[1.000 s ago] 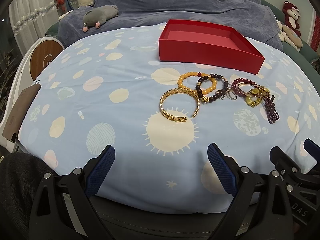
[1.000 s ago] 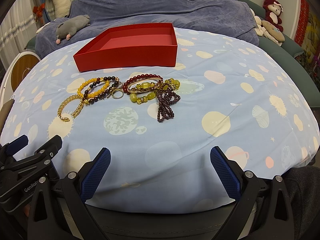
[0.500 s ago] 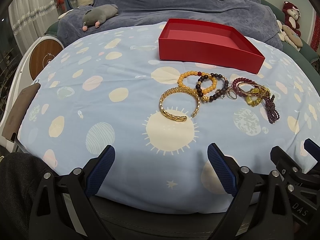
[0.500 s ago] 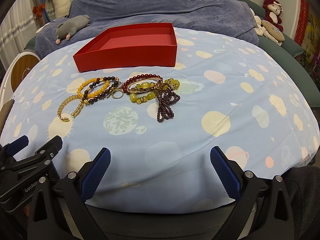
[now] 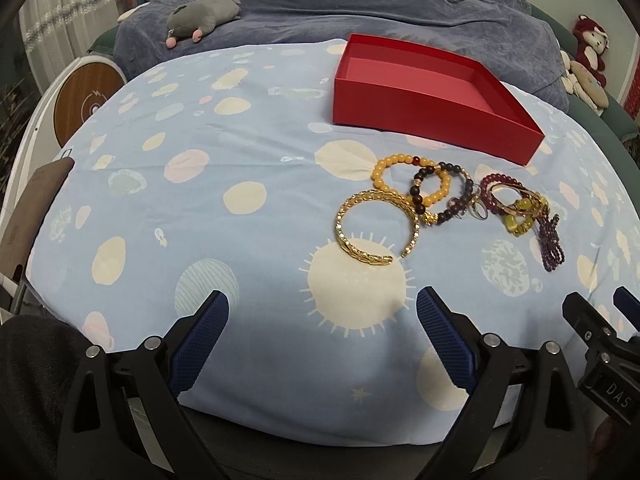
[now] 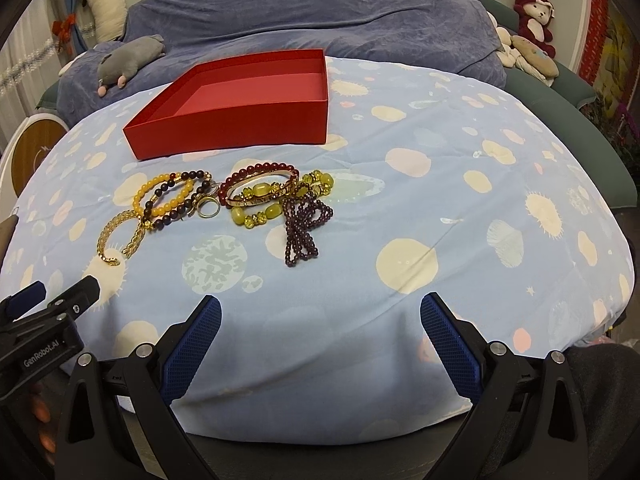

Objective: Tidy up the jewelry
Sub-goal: 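Grasp the gold bangle with the left tool while the right tool grasps the garnet strand, then carry both pieces into the red box and open both tools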

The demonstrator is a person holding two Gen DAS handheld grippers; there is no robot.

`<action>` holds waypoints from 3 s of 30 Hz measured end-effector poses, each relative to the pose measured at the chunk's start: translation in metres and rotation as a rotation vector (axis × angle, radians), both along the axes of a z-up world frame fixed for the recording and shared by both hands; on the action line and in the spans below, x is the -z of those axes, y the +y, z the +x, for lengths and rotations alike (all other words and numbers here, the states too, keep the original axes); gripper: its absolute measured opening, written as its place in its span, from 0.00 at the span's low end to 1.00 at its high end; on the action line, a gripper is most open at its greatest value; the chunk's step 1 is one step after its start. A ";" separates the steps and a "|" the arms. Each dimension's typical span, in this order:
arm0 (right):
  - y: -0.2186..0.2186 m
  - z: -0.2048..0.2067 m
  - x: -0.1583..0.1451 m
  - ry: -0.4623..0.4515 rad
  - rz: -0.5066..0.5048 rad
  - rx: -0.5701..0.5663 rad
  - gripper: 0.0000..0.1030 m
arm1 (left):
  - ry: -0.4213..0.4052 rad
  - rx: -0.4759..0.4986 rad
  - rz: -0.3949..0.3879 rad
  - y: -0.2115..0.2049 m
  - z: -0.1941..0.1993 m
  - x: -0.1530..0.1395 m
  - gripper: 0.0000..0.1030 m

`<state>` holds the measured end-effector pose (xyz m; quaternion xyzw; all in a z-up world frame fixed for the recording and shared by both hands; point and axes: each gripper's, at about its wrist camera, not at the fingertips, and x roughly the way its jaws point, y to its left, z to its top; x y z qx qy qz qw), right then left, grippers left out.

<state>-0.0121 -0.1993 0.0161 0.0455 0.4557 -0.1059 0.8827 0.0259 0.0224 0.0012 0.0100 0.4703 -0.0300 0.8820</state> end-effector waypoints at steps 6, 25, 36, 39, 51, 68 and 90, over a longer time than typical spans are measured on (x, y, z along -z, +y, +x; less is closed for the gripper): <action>-0.007 0.030 0.003 0.017 0.011 -0.002 0.91 | 0.028 -0.030 -0.008 0.011 0.020 0.007 0.88; -0.004 0.064 0.024 0.083 0.061 -0.040 0.23 | 0.088 0.048 -0.053 -0.016 0.061 0.016 0.88; -0.010 0.054 0.022 0.080 0.124 -0.043 0.10 | 0.050 0.100 -0.004 -0.029 0.057 0.014 0.59; -0.013 0.048 0.020 0.078 0.139 -0.035 0.10 | 0.054 0.115 -0.015 -0.028 0.055 0.012 0.52; -0.012 0.011 -0.006 0.035 0.213 -0.040 0.09 | 0.044 0.088 -0.067 -0.012 0.028 -0.010 0.52; -0.031 0.121 -0.099 -0.128 0.250 -0.140 0.09 | -0.037 0.197 -0.072 -0.045 0.122 -0.096 0.52; -0.063 0.359 -0.017 0.033 0.235 -0.141 0.10 | 0.107 0.247 -0.008 -0.116 0.343 -0.019 0.53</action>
